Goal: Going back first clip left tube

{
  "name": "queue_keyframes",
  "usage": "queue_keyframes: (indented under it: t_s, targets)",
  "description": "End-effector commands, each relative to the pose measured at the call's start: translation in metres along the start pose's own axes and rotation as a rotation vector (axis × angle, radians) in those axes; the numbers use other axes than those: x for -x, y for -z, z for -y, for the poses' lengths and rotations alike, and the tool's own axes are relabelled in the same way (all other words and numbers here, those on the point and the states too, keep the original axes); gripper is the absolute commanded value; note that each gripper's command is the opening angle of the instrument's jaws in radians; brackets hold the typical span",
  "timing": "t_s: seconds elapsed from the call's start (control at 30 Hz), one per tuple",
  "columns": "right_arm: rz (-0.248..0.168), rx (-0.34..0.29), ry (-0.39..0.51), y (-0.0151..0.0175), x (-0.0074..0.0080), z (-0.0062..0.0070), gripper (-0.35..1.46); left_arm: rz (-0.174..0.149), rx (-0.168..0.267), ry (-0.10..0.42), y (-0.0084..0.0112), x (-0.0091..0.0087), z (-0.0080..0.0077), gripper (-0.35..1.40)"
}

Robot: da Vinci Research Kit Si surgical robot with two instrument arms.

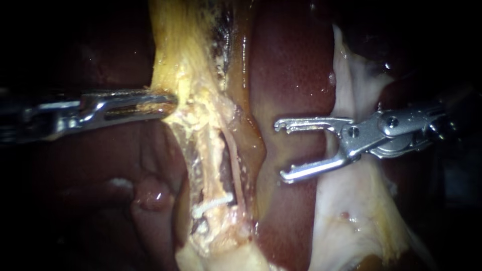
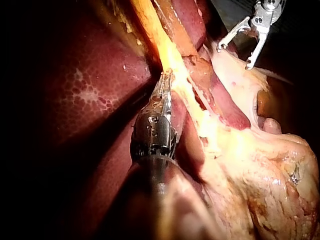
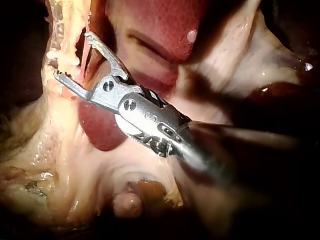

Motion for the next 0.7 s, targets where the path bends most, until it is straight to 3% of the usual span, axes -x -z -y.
queue_keyframes:
  t_s: [0.03, 0.27, 0.7]
  targets:
    - [0.001, 0.000, 0.000, -0.0001, 0.0000, 0.0000, 0.60, -0.007, -0.002, 0.000, -0.0006, -0.0001, 0.0000, -0.35]
    - [0.001, 0.000, 0.006, -0.0001, -0.0001, 0.0002, 0.60, -0.011, 0.002, 0.000, -0.0021, 0.0002, 0.0001, -0.35]
    - [0.001, 0.001, 0.006, -0.0002, -0.0002, 0.0003, 0.60, -0.012, 0.000, 0.000, -0.0021, 0.0001, 0.0003, -0.35]
